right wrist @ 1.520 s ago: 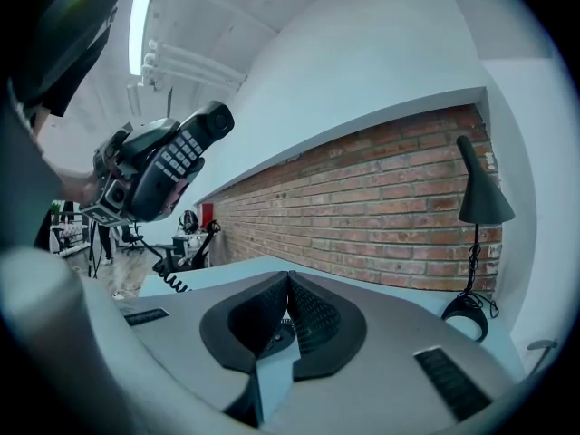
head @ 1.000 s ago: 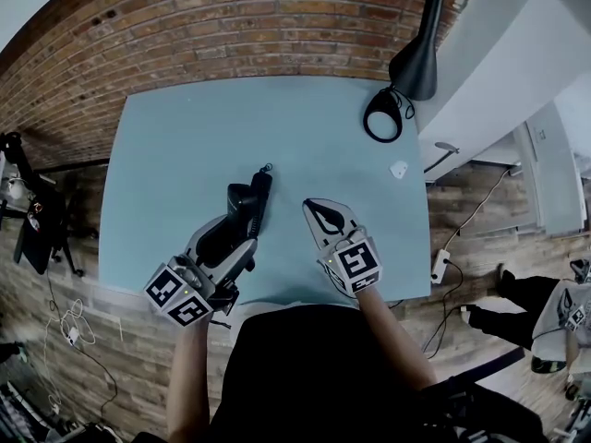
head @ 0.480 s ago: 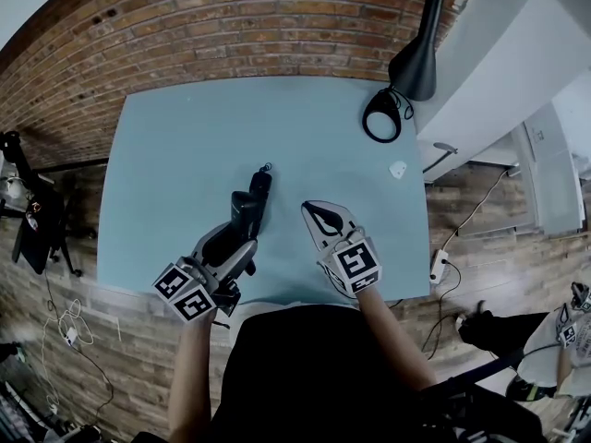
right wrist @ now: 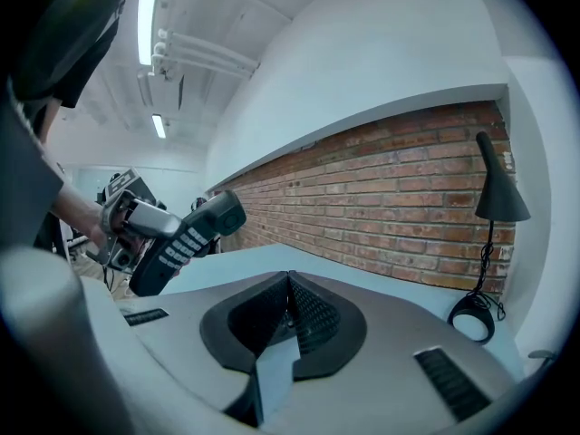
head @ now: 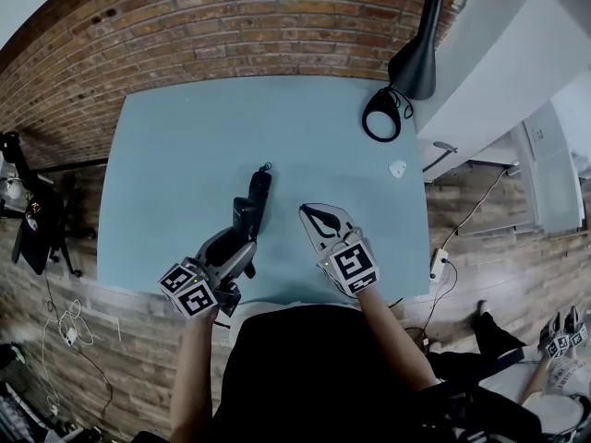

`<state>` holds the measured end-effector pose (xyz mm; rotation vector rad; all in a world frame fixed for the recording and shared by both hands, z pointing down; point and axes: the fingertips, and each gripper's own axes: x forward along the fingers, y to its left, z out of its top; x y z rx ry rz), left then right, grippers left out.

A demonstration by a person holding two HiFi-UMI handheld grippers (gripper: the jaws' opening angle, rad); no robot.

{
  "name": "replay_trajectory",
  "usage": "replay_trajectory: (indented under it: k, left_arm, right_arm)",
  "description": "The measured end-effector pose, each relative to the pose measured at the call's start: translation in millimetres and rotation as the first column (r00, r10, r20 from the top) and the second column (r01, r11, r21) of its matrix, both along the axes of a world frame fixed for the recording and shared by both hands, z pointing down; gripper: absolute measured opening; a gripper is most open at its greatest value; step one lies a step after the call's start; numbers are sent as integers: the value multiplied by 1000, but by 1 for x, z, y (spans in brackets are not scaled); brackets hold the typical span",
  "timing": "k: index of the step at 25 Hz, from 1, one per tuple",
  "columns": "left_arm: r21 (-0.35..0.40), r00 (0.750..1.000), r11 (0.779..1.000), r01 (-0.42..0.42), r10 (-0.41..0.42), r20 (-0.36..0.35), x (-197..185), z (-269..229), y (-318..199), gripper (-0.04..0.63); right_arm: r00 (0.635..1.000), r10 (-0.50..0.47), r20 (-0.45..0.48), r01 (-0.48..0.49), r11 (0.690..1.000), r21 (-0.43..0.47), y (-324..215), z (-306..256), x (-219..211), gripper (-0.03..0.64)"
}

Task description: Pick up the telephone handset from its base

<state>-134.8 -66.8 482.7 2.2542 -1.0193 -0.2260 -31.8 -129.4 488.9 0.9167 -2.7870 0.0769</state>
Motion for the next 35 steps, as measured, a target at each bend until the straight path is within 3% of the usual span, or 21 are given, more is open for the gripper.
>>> replay_trajectory:
  k: [21,35]
  left_arm:
    - [-124,999,992,8,-14,-50,-4,51,2,262]
    - [-161,999,987,22,-27,-29,-8,68,-2,262]
  right_arm:
    - [986,-162,27,163,986,-41,21,11,-20,0]
    - [972,-236,-4,236,970,-53,33,15,-30,2]
